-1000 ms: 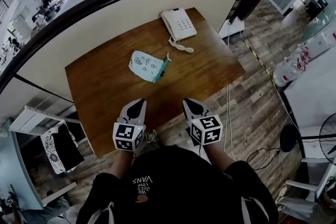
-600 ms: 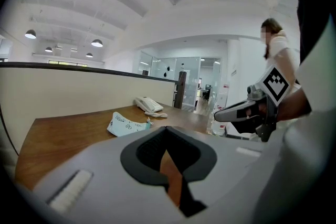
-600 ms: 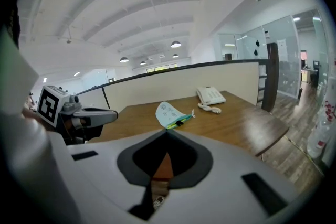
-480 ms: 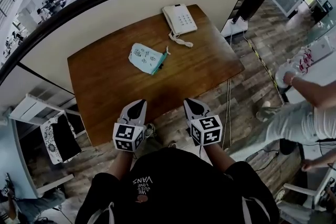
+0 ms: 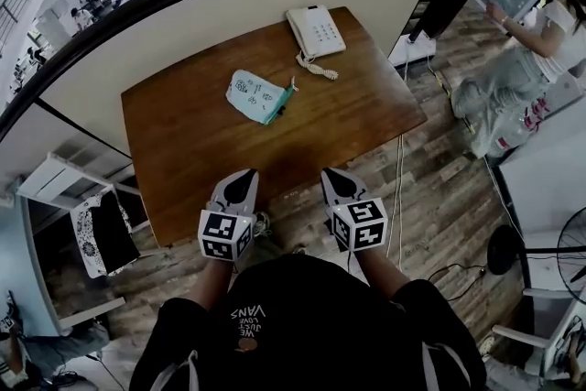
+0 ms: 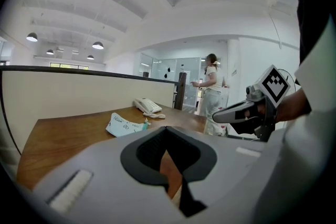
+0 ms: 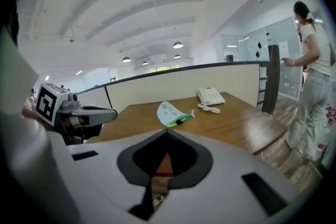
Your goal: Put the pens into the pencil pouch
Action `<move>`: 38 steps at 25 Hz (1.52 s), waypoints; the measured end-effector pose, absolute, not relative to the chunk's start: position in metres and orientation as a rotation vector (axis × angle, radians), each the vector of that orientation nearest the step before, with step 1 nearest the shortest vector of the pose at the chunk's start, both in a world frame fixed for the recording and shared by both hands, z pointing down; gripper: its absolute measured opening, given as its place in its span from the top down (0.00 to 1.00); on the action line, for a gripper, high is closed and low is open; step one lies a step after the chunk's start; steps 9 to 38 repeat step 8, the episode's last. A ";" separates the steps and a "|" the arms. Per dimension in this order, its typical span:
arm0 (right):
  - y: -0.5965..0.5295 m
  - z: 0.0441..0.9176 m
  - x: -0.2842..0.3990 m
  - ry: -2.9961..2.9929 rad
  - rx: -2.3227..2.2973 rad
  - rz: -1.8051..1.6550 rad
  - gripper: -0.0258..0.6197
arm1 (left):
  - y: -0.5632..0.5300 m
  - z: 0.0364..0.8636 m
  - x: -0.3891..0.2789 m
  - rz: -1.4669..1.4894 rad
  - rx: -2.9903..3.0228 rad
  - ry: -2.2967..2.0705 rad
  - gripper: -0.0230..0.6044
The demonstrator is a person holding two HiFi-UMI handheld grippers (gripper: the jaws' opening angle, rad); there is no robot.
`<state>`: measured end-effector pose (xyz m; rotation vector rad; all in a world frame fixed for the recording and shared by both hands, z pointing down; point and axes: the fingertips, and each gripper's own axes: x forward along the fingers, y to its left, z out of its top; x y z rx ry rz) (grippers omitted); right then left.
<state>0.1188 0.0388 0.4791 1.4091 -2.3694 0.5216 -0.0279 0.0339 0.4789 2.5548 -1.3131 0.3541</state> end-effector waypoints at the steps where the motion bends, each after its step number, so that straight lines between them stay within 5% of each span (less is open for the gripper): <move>1: 0.039 0.479 0.119 -2.371 1.408 0.521 0.94 | 0.034 0.479 -0.027 0.354 2.556 -1.315 0.95; 38: 0.039 0.479 0.119 -2.374 1.402 0.513 0.94 | 0.036 0.478 -0.026 0.347 2.554 -1.326 0.95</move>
